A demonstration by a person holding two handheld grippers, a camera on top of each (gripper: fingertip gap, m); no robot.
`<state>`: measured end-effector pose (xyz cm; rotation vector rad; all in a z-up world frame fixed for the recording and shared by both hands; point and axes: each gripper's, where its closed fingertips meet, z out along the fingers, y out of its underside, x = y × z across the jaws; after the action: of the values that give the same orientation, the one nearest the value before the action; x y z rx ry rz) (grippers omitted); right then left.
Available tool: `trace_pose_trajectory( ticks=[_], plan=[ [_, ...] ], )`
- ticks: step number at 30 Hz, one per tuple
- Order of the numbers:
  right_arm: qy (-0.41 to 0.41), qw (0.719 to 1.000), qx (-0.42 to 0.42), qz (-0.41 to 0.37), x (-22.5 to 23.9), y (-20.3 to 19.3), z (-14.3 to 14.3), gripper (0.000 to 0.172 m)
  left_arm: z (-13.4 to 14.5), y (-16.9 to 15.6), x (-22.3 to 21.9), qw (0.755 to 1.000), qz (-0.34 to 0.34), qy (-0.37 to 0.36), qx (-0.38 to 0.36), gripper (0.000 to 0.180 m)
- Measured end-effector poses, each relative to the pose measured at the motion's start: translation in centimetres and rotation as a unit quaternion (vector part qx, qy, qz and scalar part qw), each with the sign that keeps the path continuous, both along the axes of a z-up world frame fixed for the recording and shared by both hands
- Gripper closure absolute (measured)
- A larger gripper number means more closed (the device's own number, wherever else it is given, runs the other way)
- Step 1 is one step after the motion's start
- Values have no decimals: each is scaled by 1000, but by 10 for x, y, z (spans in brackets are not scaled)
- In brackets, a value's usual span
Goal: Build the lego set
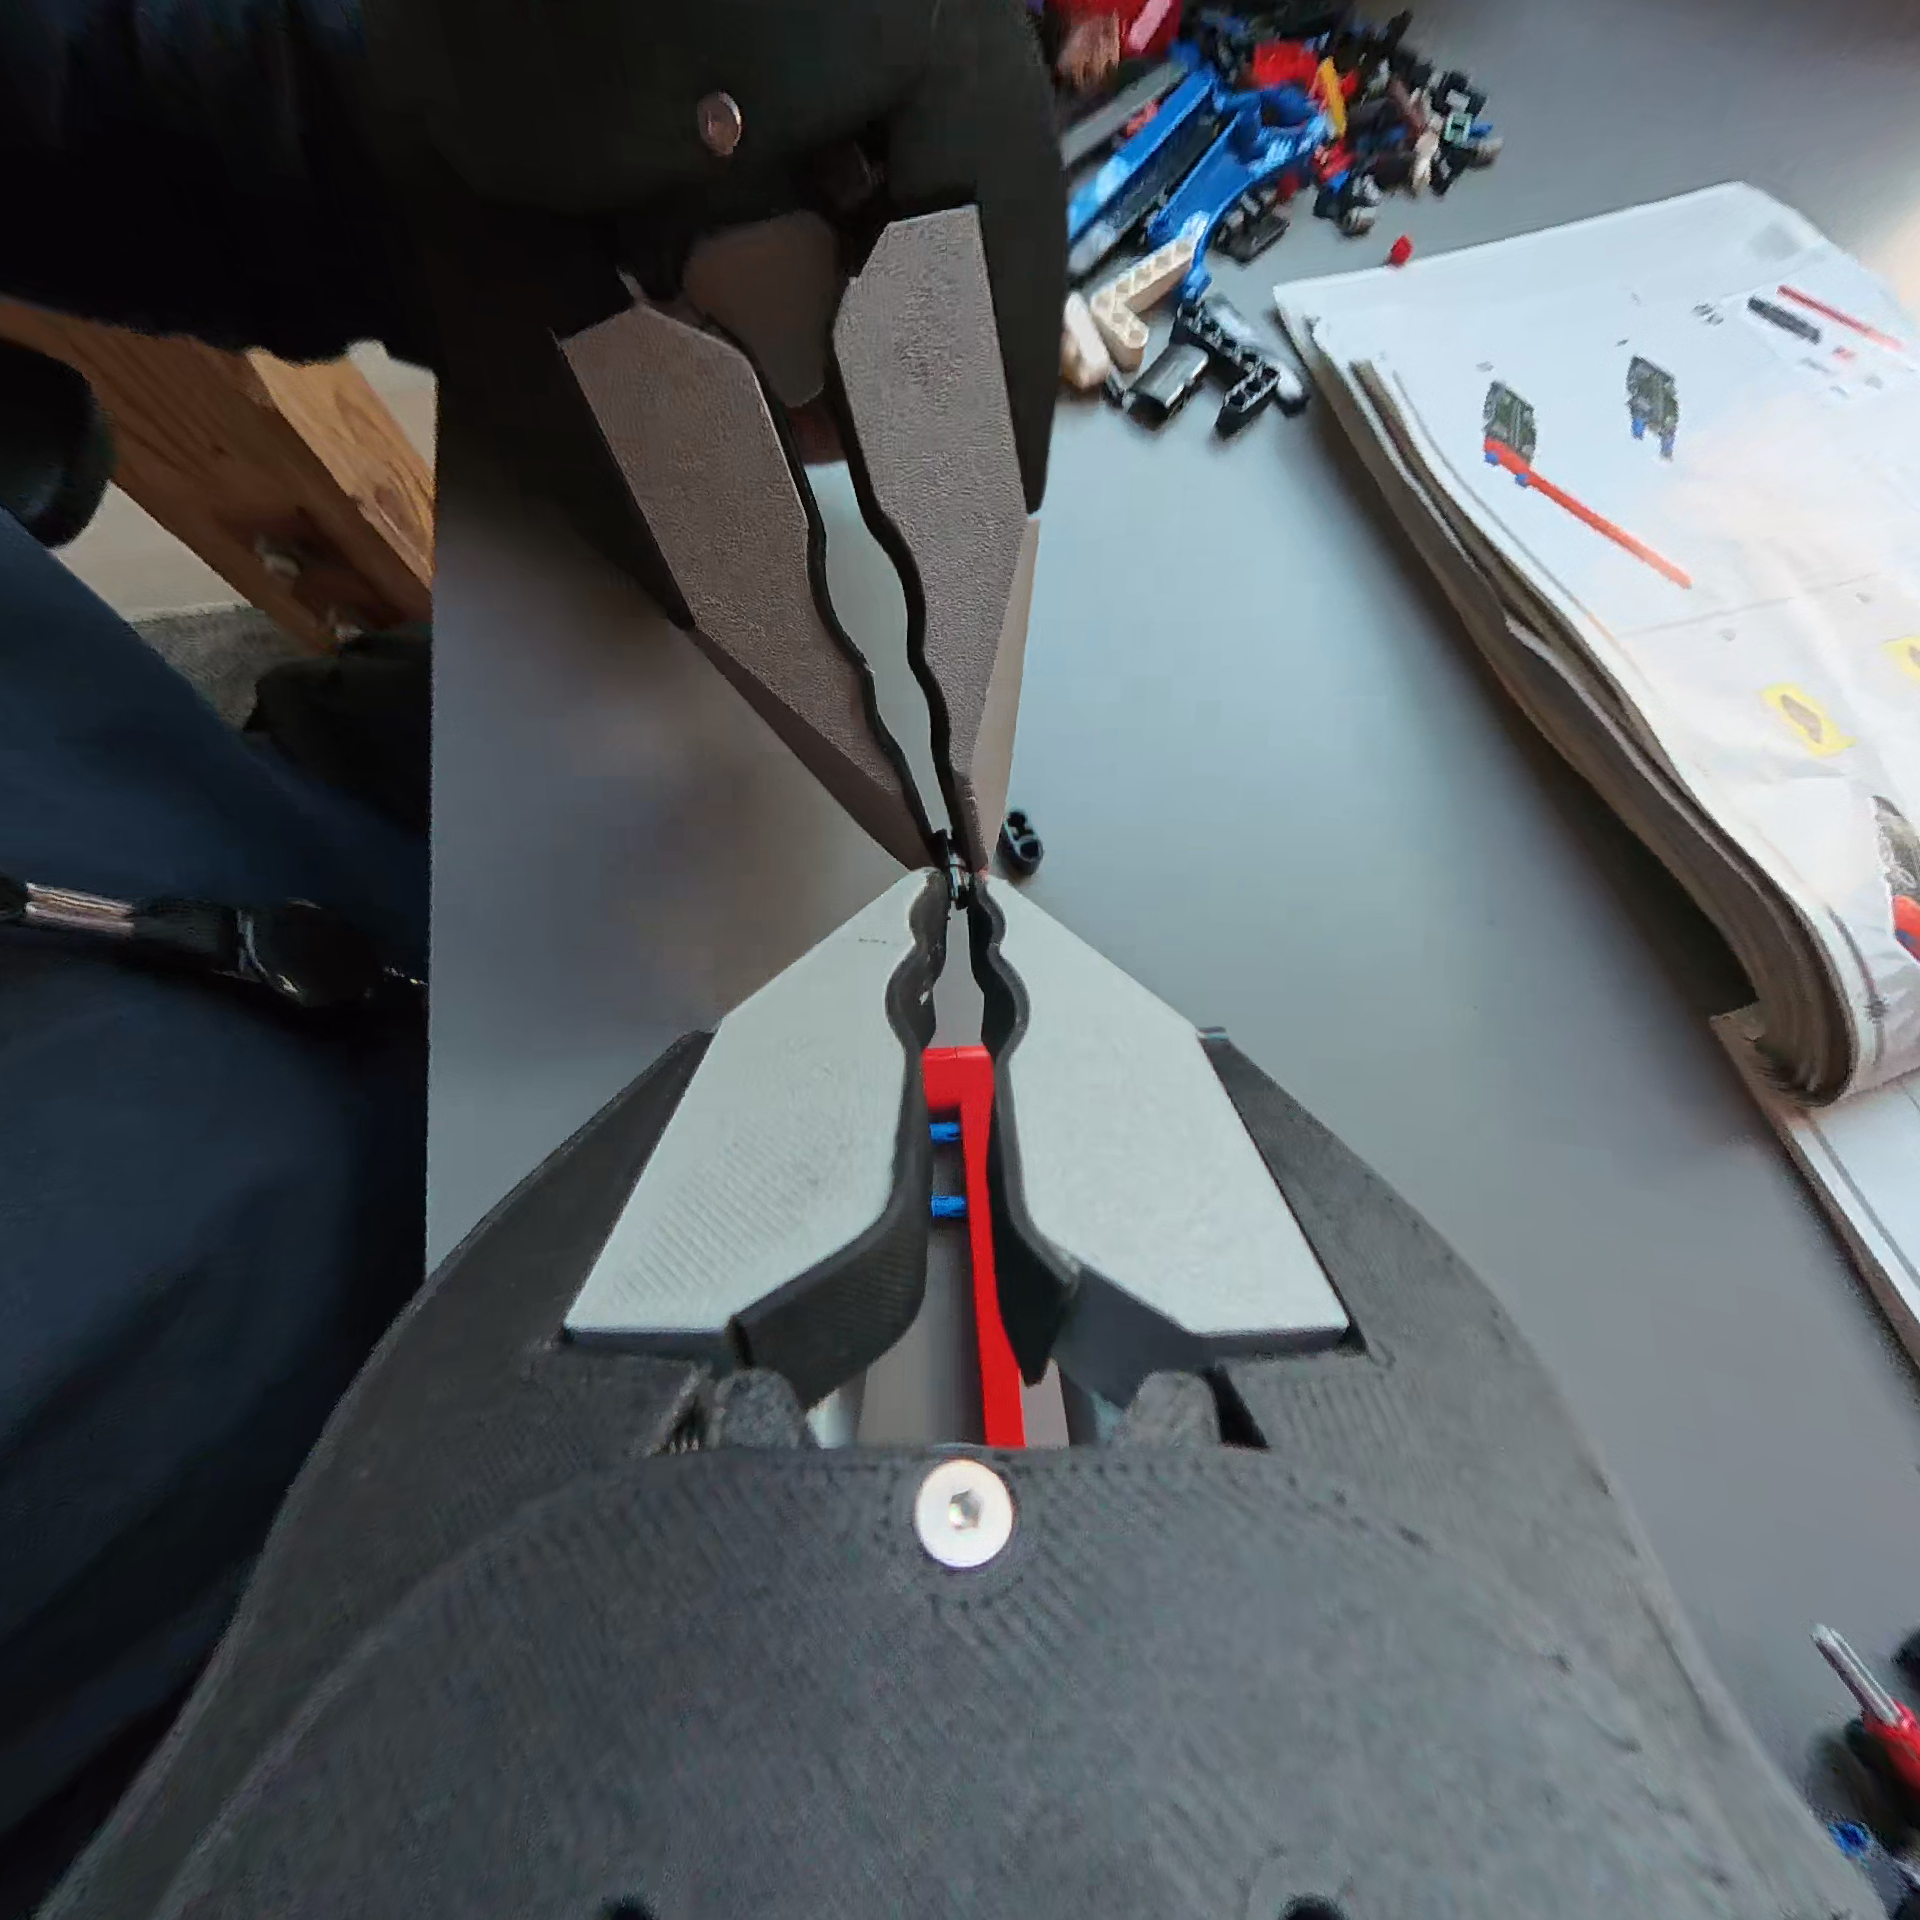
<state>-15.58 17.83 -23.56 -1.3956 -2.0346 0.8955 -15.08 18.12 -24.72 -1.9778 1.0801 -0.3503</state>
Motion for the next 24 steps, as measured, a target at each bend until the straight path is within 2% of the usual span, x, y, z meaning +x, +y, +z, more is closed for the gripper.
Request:
trace_pose_trajectory(
  ticks=[4,7,16,21,24],
  plan=[
    [33,997,-62,9,-1,-1,12,171,11,0,1,999,6,-40,33,178],
    [37,995,-92,18,-1,-3,14,171,11,-2,3,998,6,-62,18,178],
    [41,995,-78,36,-1,-11,15,171,11,-9,7,996,-12,-82,-9,178],
    [65,992,-100,37,0,-10,25,165,22,-5,5,997,0,-63,47,178],
    [69,993,-83,46,1,-11,27,168,26,-3,5,996,1,-36,84,178]
  ],
)
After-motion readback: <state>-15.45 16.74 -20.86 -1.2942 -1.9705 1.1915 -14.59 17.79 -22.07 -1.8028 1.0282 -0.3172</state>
